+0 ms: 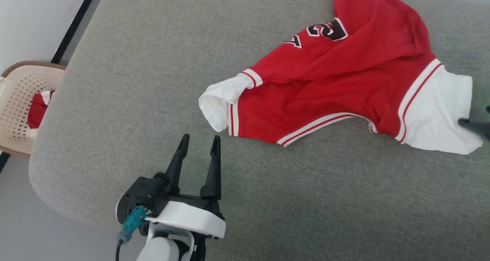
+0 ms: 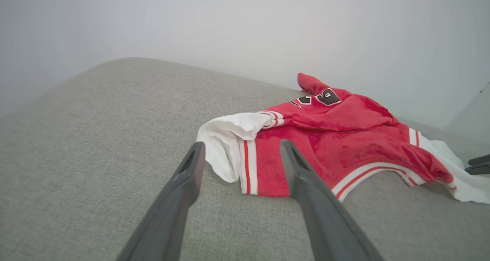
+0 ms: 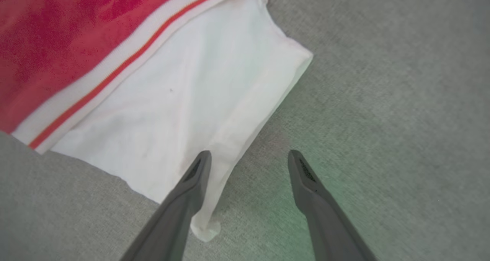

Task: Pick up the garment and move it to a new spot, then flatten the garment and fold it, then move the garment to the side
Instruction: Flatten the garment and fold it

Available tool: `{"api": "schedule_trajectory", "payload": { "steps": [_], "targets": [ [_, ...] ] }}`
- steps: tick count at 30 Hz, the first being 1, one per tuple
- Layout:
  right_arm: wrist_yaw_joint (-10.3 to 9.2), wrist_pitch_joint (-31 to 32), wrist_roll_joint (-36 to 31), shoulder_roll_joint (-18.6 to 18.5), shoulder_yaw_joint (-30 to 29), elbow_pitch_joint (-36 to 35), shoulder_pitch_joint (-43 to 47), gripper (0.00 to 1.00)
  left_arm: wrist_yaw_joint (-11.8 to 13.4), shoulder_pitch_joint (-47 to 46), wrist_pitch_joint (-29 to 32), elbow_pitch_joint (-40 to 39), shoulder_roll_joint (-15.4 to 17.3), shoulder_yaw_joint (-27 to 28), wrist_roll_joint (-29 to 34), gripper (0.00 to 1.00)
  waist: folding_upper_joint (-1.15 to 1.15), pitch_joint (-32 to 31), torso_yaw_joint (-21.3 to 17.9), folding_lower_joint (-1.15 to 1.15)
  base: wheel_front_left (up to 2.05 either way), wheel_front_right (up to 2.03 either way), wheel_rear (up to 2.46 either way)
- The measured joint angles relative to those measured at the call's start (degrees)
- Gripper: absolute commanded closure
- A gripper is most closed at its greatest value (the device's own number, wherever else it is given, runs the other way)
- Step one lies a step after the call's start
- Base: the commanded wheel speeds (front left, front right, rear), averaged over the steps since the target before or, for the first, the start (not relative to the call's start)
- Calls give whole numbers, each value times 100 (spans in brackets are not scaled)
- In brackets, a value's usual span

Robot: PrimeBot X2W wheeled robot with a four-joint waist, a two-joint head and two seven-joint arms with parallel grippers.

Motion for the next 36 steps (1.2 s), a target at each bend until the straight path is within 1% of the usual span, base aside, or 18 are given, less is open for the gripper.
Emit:
{"api": "schedule_trajectory", "payload": {
  "steps": [4,8,9,10,11,12,16,19,24,31,36],
  "targets": [
    [1,311,-313,169,-100,57,160,0,36,-7,0,-3,1,-89,-62,0,0,72,107,0,0,0,0],
    [0,554,-681,235,-247,78,252,0,70,-45,0,-11,0,-115,-126,0,0,130,184,0,0,0,0],
    [0,572,-746,258,-303,73,280,10,77,-67,0,-12,1,-114,-130,0,0,140,197,0,0,0,0],
    [1,582,-802,285,-360,66,313,55,79,-80,0,-18,1,-113,-137,0,0,147,204,0,0,0,0],
    [1,595,-853,315,-405,49,344,88,91,-84,0,-18,0,-109,-140,0,0,150,204,0,0,0,0],
    [0,600,-909,349,-447,26,387,100,92,-86,0,-18,-2,-101,-140,0,0,147,198,0,0,0,0],
    [3,444,-1050,504,-788,51,612,100,93,-88,0,-15,0,-30,-137,0,0,108,139,0,0,0,0],
    [15,224,-1258,536,-1044,-21,852,100,93,-87,0,-14,1,55,-93,0,0,59,48,0,0,0,0],
    [14,-126,-1296,471,-1858,-37,1451,100,40,-41,0,-14,-1,241,32,0,0,-32,-204,0,0,0,0],
    [7,-382,-1404,406,-3130,30,2328,100,-76,-12,1,-27,-1,434,268,0,0,-139,-623,0,0,0,0],
    [5,-544,-1747,408,-3854,160,2811,100,-220,-12,0,-38,-2,523,363,0,0,-147,-856,0,0,0,0]
  ]
}}
